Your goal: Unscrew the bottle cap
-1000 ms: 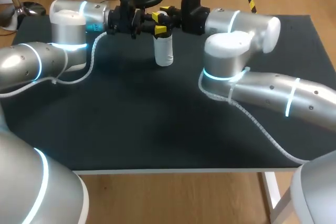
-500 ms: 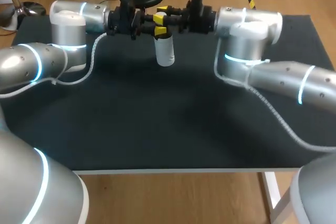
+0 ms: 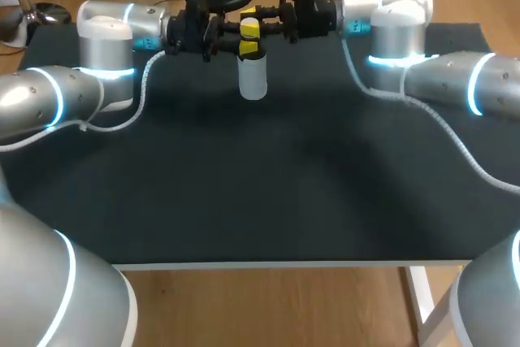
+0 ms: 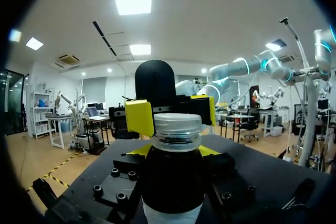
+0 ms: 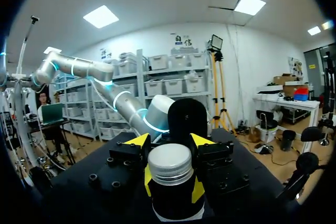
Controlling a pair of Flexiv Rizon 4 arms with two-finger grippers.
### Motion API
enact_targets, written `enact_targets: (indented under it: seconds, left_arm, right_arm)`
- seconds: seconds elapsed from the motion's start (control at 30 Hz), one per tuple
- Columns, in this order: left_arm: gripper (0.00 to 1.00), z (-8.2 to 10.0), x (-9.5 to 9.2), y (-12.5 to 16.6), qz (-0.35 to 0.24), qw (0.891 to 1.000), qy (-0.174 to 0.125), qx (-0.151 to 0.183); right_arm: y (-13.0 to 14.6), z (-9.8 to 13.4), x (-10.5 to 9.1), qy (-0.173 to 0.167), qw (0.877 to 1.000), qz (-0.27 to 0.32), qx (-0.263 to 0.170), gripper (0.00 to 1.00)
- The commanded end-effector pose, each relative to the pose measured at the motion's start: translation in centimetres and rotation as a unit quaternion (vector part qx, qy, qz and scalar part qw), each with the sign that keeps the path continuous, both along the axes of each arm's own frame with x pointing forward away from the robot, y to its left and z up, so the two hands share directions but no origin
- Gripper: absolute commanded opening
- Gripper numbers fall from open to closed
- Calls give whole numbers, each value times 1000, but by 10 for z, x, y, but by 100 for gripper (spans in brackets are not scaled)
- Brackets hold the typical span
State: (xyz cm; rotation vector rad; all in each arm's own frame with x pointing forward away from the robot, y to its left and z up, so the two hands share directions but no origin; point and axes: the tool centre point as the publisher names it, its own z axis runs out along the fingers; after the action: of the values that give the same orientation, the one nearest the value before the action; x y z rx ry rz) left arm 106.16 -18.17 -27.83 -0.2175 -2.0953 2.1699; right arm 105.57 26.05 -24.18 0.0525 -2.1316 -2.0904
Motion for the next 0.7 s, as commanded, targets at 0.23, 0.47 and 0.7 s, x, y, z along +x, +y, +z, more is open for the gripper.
enact_targets:
  seconds: [0.23, 0.47, 0.7]
  left_arm:
    - [0, 0, 6, -1, 4, 1000, 0, 2]
    - [0, 0, 6, -1, 4, 1000, 0, 2]
    - [0, 0, 6, -1, 4, 1000, 0, 2]
  right_arm:
    - [3, -5, -6, 5, 898, 441, 17, 0]
    - [2, -4, -13, 6, 838, 545, 35, 0]
    - [1, -3, -21, 12, 779, 625, 43, 0]
